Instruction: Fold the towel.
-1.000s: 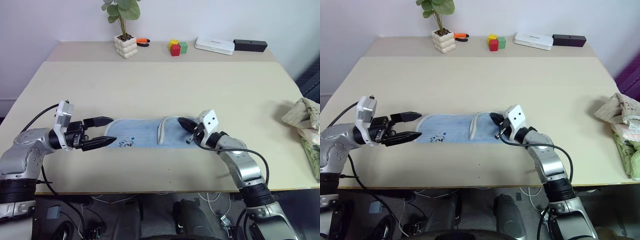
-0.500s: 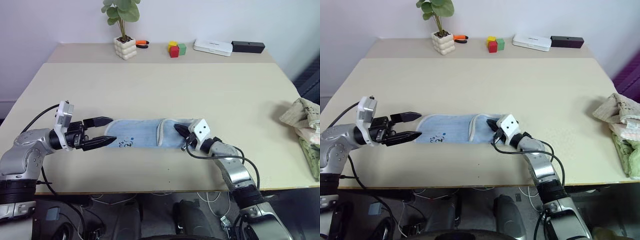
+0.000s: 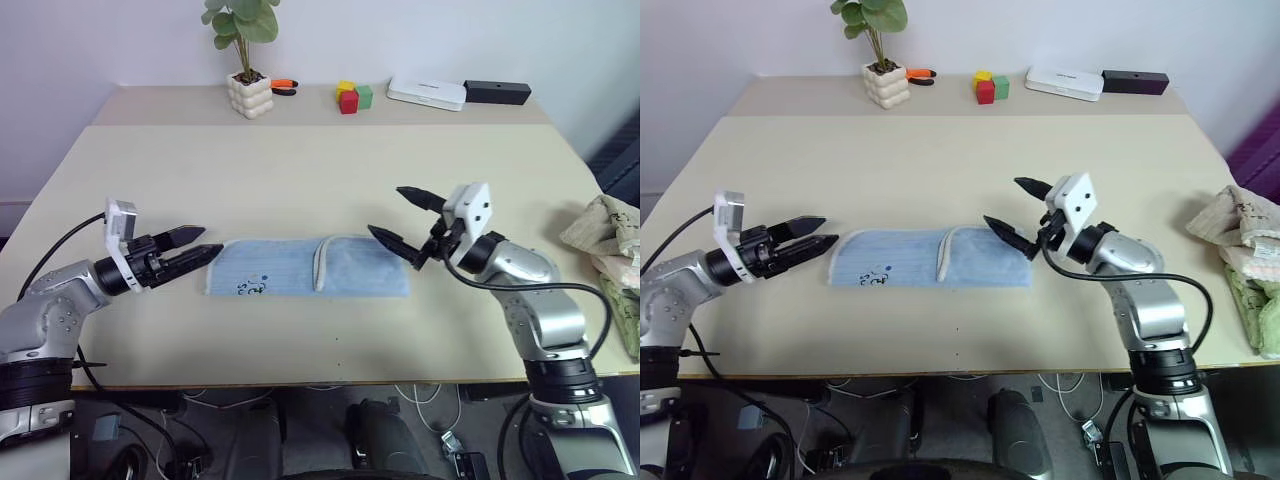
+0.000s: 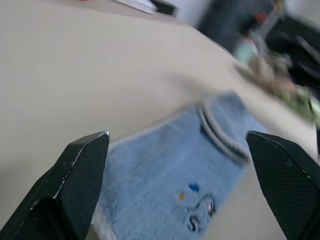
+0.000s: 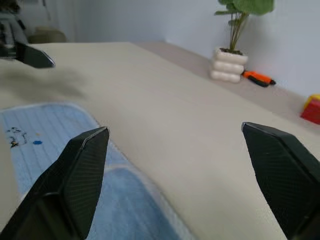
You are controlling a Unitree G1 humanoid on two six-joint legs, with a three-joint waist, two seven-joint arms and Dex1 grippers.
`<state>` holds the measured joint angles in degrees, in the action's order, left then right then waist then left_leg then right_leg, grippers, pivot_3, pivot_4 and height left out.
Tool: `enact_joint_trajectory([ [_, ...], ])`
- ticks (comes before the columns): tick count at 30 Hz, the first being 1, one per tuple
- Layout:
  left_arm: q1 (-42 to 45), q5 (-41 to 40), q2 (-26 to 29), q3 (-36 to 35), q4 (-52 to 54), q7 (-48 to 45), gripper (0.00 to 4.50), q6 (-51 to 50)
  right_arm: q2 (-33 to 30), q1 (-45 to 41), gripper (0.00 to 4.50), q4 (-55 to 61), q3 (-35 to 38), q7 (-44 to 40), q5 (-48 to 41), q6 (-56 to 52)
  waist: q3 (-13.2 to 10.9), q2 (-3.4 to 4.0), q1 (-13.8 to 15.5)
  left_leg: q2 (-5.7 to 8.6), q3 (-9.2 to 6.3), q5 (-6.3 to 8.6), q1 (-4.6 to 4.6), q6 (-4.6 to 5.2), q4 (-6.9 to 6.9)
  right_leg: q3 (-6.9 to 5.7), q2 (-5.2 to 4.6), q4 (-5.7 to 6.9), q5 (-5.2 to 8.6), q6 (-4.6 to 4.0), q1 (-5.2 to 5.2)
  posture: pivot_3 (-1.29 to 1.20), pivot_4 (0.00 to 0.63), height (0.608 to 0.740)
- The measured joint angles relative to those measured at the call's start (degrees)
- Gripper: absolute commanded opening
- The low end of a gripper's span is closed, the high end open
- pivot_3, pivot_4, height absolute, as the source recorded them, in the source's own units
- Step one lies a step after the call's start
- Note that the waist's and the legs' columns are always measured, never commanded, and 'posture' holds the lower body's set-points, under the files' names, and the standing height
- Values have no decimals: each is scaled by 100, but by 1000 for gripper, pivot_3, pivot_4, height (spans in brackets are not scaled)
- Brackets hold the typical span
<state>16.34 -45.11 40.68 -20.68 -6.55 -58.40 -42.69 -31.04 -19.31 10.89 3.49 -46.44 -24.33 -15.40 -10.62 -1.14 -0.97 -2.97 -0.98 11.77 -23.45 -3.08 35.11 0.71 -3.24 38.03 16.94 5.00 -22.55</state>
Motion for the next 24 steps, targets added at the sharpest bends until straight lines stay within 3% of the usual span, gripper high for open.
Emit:
enact_joint_trajectory([
  [5, -975, -1706, -512, -912, 869, 1328, 4500, -1782, -566, 440, 4427, 577, 171, -749, -760, -474, -1, 0, -13, 0, 7, 4, 2, 5, 0, 7, -10, 1, 0, 6, 2, 0, 150, 740],
  [8, -1315, -2717, -866, -1317, 1024, 2311, 4500, -2345, -860, 527, 4427, 691, 375, -1074, -942, -525, -2, -5, 29, 0, -1, 4, 3, 4, 6, 3, -9, 1, 2, 1, 6, 0, 150, 740],
  [11, -1446, -3800, -1271, -1677, 1163, 3534, 4500, -2306, -1045, 571, 4427, 711, 392, -1353, -952, -394, 0, -9, 50, 7, -4, 4, 9, 4, 16, 1, -20, -2, 11, -18, 23, 0, 150, 740],
  [15, -1907, -4391, -1833, -1563, 1643, 4685, 4500, -2021, -1036, 581, 4427, 625, 379, -1427, -825, -215, -1, -12, 37, 15, 16, 4, 7, 3, 14, 17, -29, -10, 11, -17, 17, 0, 150, 740],
  [20, -2294, -5815, -1898, -1209, 1798, 5809, 4500, -1640, -817, 567, 4427, 624, 293, -1308, -774, -163, 0, -12, 39, 15, 18, 4, 9, 3, 14, 20, -30, -9, 11, -19, 15, 0, 150, 740],
  [24, -2584, -6221, -1767, -1063, 1775, 6254, 4500, -1375, -732, 586, 4427, 620, 237, -1239, -693, -87, 0, -12, 44, 15, 23, 5, 8, 3, 13, 22, -29, -11, 12, -21, 12, 0, 150, 740],
])
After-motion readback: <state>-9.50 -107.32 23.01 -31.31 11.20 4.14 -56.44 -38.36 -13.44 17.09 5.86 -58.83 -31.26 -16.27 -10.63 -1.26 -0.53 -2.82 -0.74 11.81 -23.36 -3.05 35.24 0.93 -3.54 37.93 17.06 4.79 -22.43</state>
